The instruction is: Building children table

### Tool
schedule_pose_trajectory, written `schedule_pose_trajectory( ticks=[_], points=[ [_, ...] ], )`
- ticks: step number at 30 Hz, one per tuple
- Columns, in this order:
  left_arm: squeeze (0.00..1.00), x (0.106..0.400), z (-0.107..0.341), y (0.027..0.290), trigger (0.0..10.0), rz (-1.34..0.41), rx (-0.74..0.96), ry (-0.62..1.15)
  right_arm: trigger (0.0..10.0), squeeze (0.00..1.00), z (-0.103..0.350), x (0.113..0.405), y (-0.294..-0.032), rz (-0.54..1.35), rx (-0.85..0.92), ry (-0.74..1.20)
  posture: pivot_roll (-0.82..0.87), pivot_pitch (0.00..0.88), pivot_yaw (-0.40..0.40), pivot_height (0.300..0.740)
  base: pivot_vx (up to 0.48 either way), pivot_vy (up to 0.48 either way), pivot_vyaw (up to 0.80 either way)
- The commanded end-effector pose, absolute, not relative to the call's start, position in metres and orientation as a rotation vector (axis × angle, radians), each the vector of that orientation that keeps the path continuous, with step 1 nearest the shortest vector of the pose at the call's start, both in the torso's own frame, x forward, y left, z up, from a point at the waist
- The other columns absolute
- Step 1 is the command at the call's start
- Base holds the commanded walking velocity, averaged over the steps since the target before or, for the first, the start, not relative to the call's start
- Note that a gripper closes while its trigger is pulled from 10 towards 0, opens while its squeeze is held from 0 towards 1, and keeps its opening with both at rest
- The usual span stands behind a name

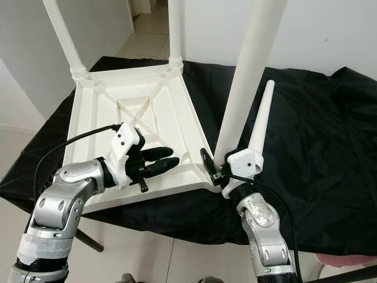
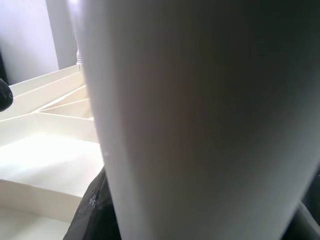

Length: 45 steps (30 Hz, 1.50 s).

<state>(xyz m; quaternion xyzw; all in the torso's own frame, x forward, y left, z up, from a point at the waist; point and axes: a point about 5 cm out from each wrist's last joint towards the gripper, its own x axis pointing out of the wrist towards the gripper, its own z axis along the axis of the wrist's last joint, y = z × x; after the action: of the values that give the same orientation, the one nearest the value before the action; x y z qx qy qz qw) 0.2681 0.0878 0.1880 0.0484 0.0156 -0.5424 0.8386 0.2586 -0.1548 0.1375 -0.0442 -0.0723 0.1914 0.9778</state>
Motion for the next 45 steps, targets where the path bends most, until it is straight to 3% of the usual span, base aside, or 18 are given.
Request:
schedule_pose_trajectory(
  ticks=[1,15,17,22,30,43,44,45],
  points=[
    [0.00,0.276,0.188,0.094,10.0,-0.979,0.109,0.024,10.0,0.00,0.096,0.254,-0.159,0.372,-0.042,0.118,-0.03,0.067,0.057,0.740,0.000,0.000,0.00],
    [0.00,0.275,0.188,0.094,10.0,-0.973,0.105,0.025,10.0,0.00,0.106,0.258,-0.158,0.435,-0.071,0.098,-0.03,0.084,0.050,0.740,0.000,0.000,0.00],
    [0.00,0.275,0.188,0.094,10.0,-0.964,0.099,0.025,10.0,0.00,0.121,0.253,-0.159,0.386,-0.153,-0.102,-0.03,0.090,0.050,0.740,0.000,0.000,0.00],
    [0.00,0.275,0.189,0.095,10.0,-0.961,0.093,0.025,10.0,0.00,0.138,0.244,-0.158,0.329,-0.220,-0.289,-0.03,0.093,0.054,0.740,0.000,0.000,0.00],
    [0.00,0.281,0.193,0.096,10.0,-0.964,0.092,0.013,10.0,0.00,0.155,0.239,-0.158,0.261,-0.333,-0.433,-0.04,0.072,0.068,0.740,0.000,0.000,0.00],
    [0.00,0.284,0.204,0.095,10.0,-0.997,0.059,-0.057,10.0,0.00,0.180,0.246,-0.166,0.170,-0.282,-0.539,-0.04,0.052,0.061,0.740,0.000,0.000,0.00],
    [1.00,0.283,0.209,0.095,10.0,-1.020,0.025,-0.088,10.0,0.00,0.183,0.248,-0.167,0.172,-0.256,-0.528,-0.04,0.046,0.057,0.740,0.000,0.000,0.00],
    [1.00,0.283,0.214,0.095,10.0,-1.036,0.001,-0.110,10.0,0.00,0.184,0.249,-0.168,0.175,-0.238,-0.519,-0.04,0.046,0.057,0.740,0.000,0.000,0.00]
  ],
)
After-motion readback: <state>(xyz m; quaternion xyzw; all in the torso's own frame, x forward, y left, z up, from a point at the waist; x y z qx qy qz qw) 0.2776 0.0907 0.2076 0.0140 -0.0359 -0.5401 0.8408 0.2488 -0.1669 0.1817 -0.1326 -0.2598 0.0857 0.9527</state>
